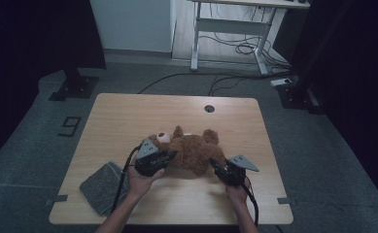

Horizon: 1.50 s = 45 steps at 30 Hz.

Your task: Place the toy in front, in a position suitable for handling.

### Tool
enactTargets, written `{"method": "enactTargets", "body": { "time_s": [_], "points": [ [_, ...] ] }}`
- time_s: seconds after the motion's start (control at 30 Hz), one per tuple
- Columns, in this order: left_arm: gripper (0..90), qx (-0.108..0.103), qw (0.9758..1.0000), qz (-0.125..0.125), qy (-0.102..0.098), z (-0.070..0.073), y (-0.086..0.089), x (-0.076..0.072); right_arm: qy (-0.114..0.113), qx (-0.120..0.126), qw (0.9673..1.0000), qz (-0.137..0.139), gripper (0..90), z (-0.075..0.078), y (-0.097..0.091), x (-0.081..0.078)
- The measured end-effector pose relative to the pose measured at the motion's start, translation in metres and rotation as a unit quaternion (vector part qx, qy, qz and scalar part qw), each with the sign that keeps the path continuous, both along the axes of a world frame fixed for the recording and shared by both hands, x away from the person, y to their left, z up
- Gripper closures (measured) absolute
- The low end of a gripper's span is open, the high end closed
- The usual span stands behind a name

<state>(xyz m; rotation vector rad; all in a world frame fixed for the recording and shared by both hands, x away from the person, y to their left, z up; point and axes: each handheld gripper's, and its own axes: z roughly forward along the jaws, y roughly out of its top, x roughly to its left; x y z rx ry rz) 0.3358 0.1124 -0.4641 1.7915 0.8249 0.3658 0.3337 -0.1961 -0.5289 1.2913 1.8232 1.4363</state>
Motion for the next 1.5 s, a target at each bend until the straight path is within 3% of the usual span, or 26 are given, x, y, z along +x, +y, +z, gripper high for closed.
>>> {"method": "enactTargets", "body": {
  "time_s": [0.2,0.33,0.37,0.43,0.6,0.9,1.03,1.13,1.33,1.5],
  "points": [
    [73.1,-0.006,1.0000,0.000,0.004,-0.001,-0.001,-0.004,-0.004,0.000,1.0000,-0.003,59.7,0.001,-0.001,0.001],
    [53.2,-0.008,1.0000,0.001,0.001,0.002,-0.001,-0.009,-0.004,0.005,1.0000,0.000,56.5,-0.001,-0.001,0.001],
    [46.9,0.012,0.9999,0.007,-0.005,0.008,0.000,-0.013,-0.004,0.005,1.0000,0.001,55.8,-0.001,-0.001,0.002],
    [38.2,0.022,0.9997,0.011,-0.009,0.014,0.006,-0.017,-0.005,0.007,1.0000,0.003,54.8,-0.001,-0.002,0.002],
    [29.5,-0.002,0.9999,0.010,-0.007,0.022,0.027,-0.026,-0.005,0.008,0.9999,0.006,52.0,0.000,-0.002,0.002],
    [27.5,0.012,0.9988,0.045,-0.011,0.018,0.069,-0.038,-0.002,0.022,0.9997,0.013,48.4,-0.001,-0.005,0.000],
    [27.9,0.016,0.9983,0.055,-0.008,0.014,0.080,-0.042,0.001,0.029,0.9994,0.020,47.8,-0.002,-0.007,-0.003],
    [27.9,0.025,0.9969,0.074,-0.002,0.007,0.091,-0.050,0.000,0.031,0.9992,0.027,47.6,-0.004,-0.009,-0.006],
    [28.1,0.033,0.9961,0.080,0.017,-0.002,0.104,-0.054,0.003,0.034,0.9989,0.031,47.6,-0.007,-0.009,-0.008],
    [28.1,0.049,0.9937,0.097,0.028,-0.014,0.118,-0.057,0.002,0.033,0.9989,0.033,47.6,-0.007,-0.010,-0.009]
  ]
}}
